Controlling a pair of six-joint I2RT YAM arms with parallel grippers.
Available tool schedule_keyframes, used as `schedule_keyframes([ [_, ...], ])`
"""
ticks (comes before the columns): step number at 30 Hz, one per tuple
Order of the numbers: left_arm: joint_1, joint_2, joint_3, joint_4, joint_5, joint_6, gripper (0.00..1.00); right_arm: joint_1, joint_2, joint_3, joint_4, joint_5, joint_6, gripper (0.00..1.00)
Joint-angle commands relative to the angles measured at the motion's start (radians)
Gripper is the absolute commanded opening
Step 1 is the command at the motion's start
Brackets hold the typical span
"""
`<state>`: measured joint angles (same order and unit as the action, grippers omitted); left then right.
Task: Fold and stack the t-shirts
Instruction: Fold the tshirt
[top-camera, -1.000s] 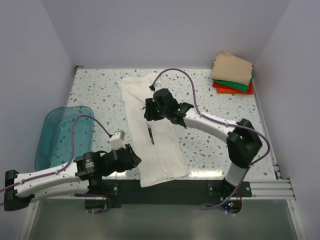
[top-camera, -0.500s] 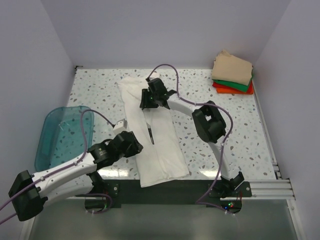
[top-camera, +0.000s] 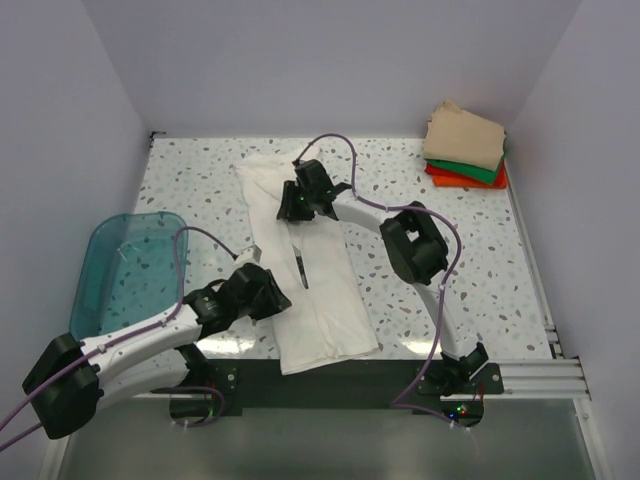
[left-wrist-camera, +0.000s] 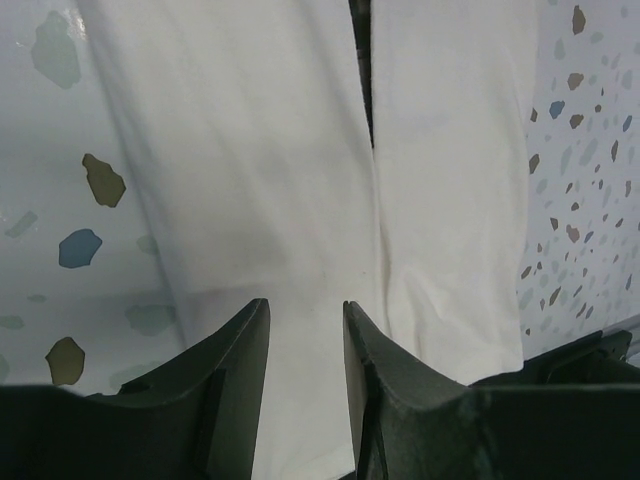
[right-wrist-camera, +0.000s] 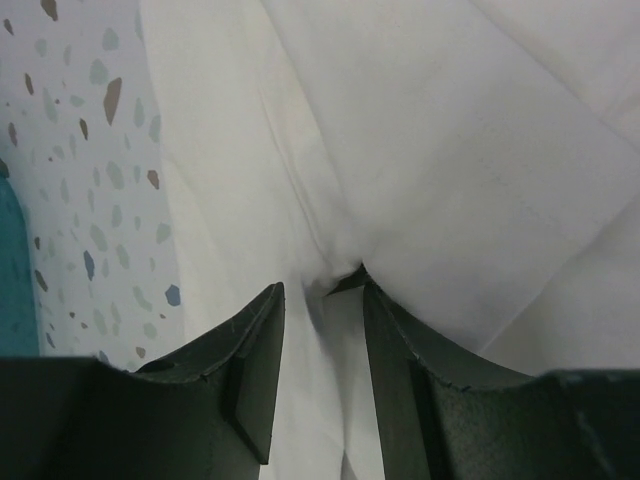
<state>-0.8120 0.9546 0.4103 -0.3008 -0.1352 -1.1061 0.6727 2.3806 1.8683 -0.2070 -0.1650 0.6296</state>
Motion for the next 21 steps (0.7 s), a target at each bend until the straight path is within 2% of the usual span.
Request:
schedule_keyframes([
  [1,0.005,0.007,-0.011,0.063,0.038,0.023,0.40,-0.001,-0.038,-0.017,0.021,0.007,0.022,0.42],
  [15,0.005,0.073,-0.056,0.129,0.118,0.026,0.34,0.001,0.009,0.025,0.046,-0.007,0.054,0.41],
  [21,0.005,0.078,-0.076,0.127,0.131,0.034,0.32,0.001,0.012,0.031,0.078,-0.033,0.074,0.34],
])
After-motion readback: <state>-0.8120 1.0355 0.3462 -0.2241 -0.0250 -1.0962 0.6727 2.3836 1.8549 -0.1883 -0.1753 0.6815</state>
